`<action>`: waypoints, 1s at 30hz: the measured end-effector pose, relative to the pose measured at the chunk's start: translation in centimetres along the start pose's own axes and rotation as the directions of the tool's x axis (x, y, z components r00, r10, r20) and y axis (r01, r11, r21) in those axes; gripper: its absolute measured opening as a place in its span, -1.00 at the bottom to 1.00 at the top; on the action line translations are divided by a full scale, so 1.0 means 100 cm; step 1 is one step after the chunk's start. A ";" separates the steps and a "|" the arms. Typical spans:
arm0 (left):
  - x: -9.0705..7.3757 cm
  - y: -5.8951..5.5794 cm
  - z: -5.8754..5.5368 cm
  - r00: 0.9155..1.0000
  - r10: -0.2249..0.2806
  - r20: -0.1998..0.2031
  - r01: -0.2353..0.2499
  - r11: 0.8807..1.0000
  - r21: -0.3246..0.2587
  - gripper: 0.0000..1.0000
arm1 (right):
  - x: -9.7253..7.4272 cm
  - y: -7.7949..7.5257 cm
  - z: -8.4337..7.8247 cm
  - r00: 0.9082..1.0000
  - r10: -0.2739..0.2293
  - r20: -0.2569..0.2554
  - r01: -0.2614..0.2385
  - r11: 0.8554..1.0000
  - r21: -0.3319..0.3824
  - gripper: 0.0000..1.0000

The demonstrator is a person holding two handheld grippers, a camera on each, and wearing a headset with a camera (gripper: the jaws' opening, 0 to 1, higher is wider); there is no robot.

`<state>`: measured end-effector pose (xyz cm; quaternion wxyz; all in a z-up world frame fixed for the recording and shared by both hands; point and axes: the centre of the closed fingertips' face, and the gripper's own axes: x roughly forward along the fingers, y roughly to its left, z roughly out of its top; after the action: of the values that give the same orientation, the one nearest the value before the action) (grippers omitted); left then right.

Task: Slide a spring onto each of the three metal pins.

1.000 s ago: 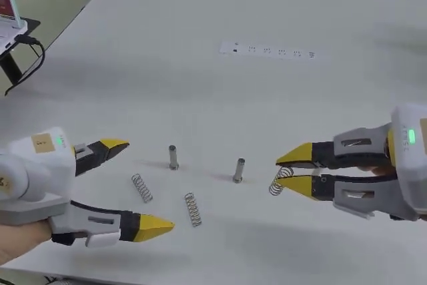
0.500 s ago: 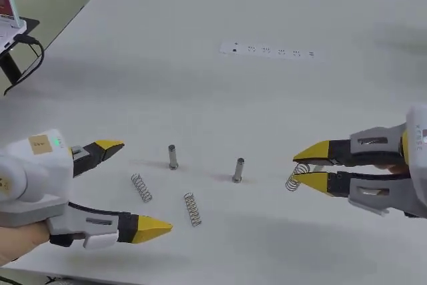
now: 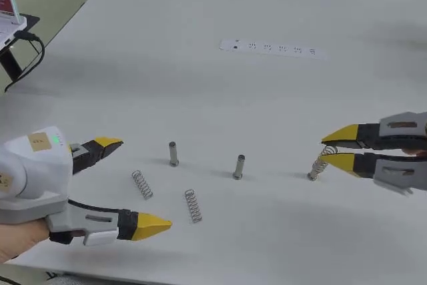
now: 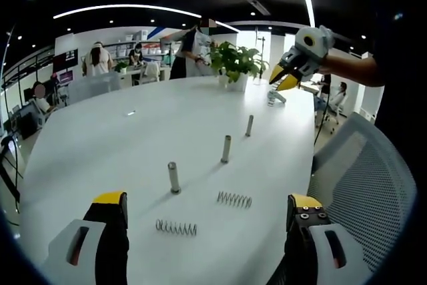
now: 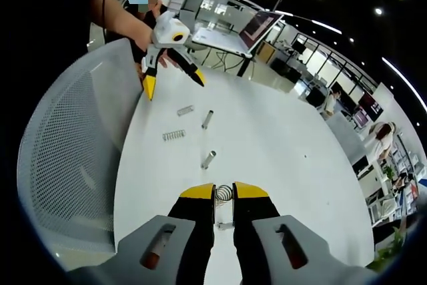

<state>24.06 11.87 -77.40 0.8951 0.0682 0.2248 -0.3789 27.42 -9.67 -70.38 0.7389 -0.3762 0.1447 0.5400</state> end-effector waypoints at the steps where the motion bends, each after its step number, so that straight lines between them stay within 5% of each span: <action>1: 0.000 0.000 -0.001 1.000 0.002 -0.001 -0.002 1.000 -0.001 0.94 | 0.000 -0.002 -0.002 1.000 -0.005 -0.003 0.005 1.000 0.002 -0.87; 30: -0.003 0.002 0.002 1.000 0.013 0.006 -0.013 1.000 -0.017 0.96 | 0.019 -0.041 -0.047 0.997 -0.042 -0.067 0.049 0.993 0.108 -0.87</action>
<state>24.11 12.13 -77.12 0.8989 0.0611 0.2246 -0.3712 32.72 -12.25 -73.12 0.7654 -0.3558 0.1893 0.5018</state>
